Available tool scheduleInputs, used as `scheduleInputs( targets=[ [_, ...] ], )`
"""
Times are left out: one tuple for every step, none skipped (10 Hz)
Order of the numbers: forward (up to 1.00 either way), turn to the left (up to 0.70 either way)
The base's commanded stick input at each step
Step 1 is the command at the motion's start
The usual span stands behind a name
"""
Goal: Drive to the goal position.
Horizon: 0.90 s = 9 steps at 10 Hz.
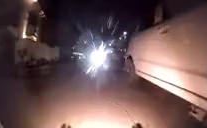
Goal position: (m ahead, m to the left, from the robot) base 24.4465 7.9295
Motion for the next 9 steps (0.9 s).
scheduleInputs(
  targets=[
    [0.6,0.0],
    [0.6,0.0],
    [0.6,-0.08],
    [0.6,-0.15],
    [0.6,-0.15],
    [0.6,-0.15],
    [0.6,-0.07],
    [0.6,0.0],
    [0.6,0.0]
  ],
)
